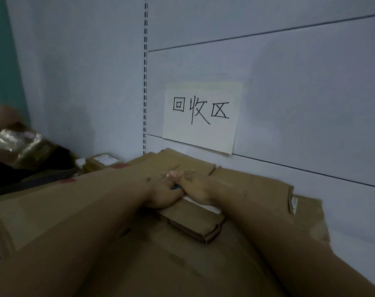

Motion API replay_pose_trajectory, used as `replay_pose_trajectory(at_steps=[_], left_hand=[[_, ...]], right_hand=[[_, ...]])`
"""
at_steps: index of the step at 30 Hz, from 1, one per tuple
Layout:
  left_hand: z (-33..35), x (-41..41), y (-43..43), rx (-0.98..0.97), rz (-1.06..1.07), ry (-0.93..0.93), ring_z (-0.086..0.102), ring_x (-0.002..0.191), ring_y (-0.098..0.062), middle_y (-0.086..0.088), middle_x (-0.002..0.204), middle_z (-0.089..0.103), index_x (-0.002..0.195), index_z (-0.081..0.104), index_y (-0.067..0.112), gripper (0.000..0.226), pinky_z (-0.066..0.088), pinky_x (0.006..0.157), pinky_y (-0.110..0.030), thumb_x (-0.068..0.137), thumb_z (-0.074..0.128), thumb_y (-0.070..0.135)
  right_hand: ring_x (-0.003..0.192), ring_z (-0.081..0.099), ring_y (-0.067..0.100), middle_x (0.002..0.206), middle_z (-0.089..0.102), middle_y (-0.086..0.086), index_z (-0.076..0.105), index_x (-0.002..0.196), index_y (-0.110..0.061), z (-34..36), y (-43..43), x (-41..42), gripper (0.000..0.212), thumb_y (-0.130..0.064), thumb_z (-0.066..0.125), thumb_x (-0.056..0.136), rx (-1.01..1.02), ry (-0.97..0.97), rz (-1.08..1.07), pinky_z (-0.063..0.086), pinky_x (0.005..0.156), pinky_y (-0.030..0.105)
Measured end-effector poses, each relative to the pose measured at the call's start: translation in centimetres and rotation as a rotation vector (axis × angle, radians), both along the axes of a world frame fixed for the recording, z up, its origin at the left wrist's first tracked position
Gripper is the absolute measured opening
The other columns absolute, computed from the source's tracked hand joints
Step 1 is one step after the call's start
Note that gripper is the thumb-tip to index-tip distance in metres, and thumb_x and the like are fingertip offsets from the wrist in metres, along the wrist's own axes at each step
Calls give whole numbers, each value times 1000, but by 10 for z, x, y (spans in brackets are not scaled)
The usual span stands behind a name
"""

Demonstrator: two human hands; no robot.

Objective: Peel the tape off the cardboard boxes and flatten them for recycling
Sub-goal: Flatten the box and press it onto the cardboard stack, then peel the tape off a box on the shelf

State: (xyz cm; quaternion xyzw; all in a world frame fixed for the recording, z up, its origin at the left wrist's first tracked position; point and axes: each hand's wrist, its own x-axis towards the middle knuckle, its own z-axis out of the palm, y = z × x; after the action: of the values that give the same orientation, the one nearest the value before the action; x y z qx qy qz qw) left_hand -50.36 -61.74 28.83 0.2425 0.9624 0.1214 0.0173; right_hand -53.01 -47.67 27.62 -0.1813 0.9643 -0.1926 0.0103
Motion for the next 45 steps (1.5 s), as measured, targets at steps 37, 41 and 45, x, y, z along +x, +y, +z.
replay_pose_trajectory(at_steps=[37, 41, 45], left_hand=[[31, 192, -83, -360, -355, 930, 38, 137, -23, -6, 149, 39, 143, 42, 13, 68, 24, 107, -41, 95, 22, 57], [23, 212, -99, -316, -481, 1036, 25, 143, -23, -6, 154, 30, 147, 34, 11, 69, 22, 112, -42, 96, 24, 57], [-4, 237, -117, -224, -640, 1123, 20, 145, -23, -8, 156, 24, 149, 28, 9, 66, 19, 116, -43, 99, 27, 53]], right_hand=[[103, 58, 25, 114, 57, 4, 56, 116, -15, 71, -43, 111, 28, -29, 41, 96, 579, 566, -62, 37, 71, 32], [105, 56, 24, 116, 56, 4, 56, 122, -18, 82, -43, 173, 32, -30, 48, 93, 579, 694, -42, 34, 75, 31], [100, 59, 23, 113, 63, 3, 61, 120, -18, 64, -47, 256, 43, -41, 41, 90, 406, 773, 16, 39, 74, 30]])
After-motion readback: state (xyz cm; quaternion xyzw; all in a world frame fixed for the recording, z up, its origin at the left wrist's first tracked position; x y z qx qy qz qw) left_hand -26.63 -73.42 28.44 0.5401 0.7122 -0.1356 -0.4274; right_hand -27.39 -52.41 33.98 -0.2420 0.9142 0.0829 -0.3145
